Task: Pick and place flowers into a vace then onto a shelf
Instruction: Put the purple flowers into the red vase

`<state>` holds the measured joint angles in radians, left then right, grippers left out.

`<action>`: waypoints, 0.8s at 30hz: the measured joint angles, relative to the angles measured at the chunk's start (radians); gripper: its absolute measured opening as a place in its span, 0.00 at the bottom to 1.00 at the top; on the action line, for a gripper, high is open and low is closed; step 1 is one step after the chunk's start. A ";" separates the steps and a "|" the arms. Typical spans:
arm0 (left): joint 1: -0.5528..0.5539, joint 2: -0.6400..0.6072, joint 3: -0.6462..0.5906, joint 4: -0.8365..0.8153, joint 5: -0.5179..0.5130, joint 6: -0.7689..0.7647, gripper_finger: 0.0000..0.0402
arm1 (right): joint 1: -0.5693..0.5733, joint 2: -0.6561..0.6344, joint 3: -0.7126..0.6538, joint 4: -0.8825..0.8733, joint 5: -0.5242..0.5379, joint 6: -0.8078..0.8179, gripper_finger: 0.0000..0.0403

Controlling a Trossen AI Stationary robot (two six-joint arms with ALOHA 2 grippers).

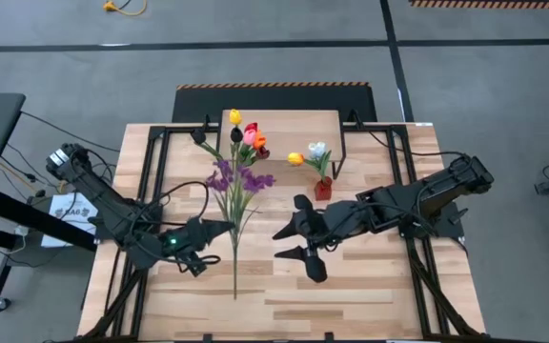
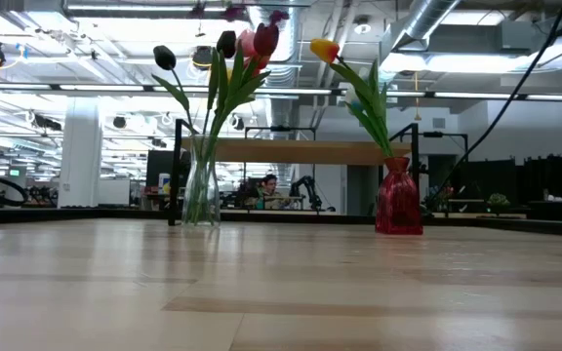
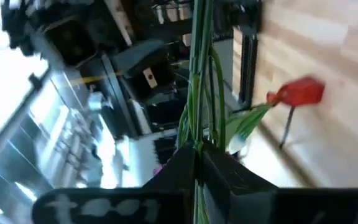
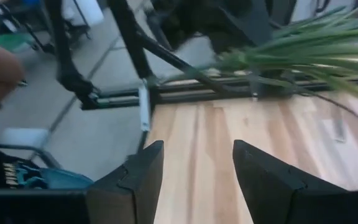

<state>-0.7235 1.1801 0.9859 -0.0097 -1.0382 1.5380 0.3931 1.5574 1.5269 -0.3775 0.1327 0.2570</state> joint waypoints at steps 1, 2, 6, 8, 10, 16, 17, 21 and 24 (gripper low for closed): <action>0.000 0.000 0.000 -0.001 0.000 0.051 0.00 | 0.000 0.000 0.000 0.014 -0.010 0.011 0.47; 0.003 0.000 0.000 -0.002 0.001 0.084 0.00 | 0.000 0.000 0.000 0.030 -0.014 0.026 0.47; 0.024 0.000 0.000 -0.079 0.001 0.188 0.00 | -0.002 0.000 0.000 0.098 -0.021 0.083 0.48; 0.031 0.000 0.000 -0.140 0.001 0.256 0.00 | -0.009 0.001 0.000 0.133 -0.029 0.126 0.48; 0.037 0.000 0.000 -0.180 0.005 0.303 0.00 | -0.017 0.014 0.002 0.167 -0.032 0.186 0.47; 0.040 0.001 0.000 -0.152 0.008 0.348 0.00 | -0.034 0.071 0.002 0.206 -0.036 0.315 0.48; 0.037 0.001 0.000 -0.146 0.014 0.349 0.00 | -0.032 0.082 -0.003 0.196 -0.041 0.327 0.48; 0.036 0.001 0.000 -0.148 0.038 0.356 0.00 | -0.039 0.158 -0.002 0.285 -0.062 0.373 0.48; 0.037 0.001 0.000 -0.145 0.039 0.361 0.00 | -0.044 0.200 0.000 0.327 -0.067 0.404 0.48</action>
<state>-0.6868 1.1809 0.9859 -0.1545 -0.9993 1.8992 0.3491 1.7571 1.5265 -0.0507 0.0662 0.6610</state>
